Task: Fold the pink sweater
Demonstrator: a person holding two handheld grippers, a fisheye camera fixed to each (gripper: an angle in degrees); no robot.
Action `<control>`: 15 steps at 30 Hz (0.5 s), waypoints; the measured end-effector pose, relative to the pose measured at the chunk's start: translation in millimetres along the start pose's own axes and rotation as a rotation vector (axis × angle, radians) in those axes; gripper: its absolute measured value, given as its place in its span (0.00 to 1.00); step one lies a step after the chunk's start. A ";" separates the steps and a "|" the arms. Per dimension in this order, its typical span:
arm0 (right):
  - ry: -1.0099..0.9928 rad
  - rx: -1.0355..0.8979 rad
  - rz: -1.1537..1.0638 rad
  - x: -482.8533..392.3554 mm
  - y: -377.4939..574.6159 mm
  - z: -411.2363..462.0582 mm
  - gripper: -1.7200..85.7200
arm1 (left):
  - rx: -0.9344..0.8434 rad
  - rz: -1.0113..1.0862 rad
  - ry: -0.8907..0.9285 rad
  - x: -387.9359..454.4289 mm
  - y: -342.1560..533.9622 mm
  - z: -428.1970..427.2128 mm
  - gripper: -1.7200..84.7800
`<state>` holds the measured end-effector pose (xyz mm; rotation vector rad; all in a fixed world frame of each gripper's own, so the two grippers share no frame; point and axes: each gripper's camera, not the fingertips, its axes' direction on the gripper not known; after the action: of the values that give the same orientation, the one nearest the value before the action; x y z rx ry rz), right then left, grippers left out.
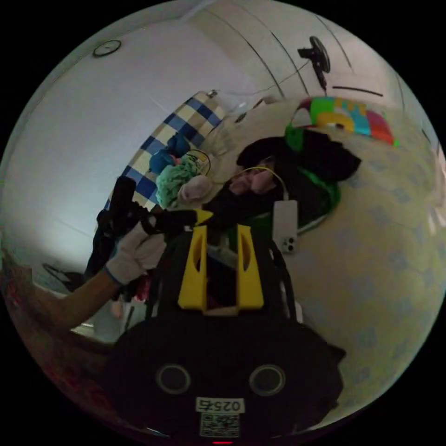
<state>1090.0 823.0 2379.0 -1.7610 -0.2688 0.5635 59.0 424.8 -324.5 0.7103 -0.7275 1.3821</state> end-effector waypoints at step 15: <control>-0.116 -0.049 0.218 96.9 13.3 102.8 0.15 | -0.127 -0.445 -0.033 -247.7 -133.9 117.6 0.03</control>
<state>1119.5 951.2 2325.9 -1.8195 -0.1730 0.8239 175.4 174.7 -455.1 0.7426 -0.6301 0.9134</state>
